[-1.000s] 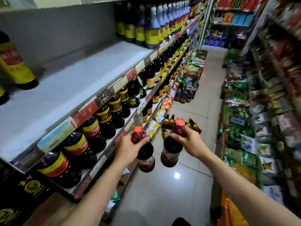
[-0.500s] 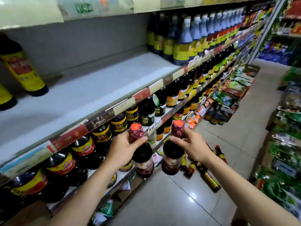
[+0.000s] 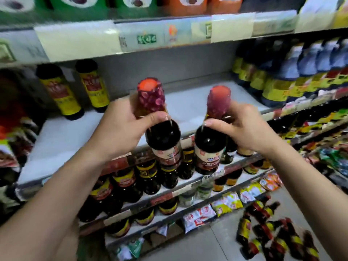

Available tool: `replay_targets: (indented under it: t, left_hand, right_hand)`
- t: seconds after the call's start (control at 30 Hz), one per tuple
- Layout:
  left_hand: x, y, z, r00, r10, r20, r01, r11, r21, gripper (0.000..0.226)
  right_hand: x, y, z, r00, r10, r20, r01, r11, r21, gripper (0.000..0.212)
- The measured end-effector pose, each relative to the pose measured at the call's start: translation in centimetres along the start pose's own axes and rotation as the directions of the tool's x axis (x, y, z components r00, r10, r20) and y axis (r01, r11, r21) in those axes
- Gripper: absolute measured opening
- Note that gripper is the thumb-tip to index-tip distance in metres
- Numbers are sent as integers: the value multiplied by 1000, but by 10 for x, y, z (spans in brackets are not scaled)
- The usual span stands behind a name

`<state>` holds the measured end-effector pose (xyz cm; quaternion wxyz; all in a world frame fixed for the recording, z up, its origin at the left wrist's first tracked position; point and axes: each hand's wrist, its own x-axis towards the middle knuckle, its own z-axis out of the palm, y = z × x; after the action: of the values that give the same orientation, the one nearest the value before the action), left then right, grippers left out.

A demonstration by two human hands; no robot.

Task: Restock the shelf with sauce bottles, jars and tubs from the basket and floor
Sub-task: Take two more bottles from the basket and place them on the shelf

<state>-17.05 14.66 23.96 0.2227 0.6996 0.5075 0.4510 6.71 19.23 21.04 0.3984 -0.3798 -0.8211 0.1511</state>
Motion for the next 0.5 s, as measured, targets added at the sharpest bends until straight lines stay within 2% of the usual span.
replay_targets:
  t: [0.1,0.23,0.3,0.37,0.5]
  left_hand:
    - [19,0,-16,998,60,-23,-59,998,21,44]
    - [36,-8,-30,995,82,-57,-81,996,29,66]
    - [43,-12,-31,993,90,-72,-88,995,35,71]
    - [49,-18,-34,992,93,-83,-88,995,54,69]
    - [58,-27,-35,991,76,-109,-67,994,85,47]
  right_hand:
    - [34,-3,0,996,-77,-34,77,997,8,18]
    - [73,-6,6,984,-169,-49,170,985,12,21]
    - [86,-3,11,980,-192,-51,193,981,21,36]
    - [97,1,18,974,-225,-35,225,974,-12,47]
    - [115,7,31,970,-242,23,243,969,-51,43]
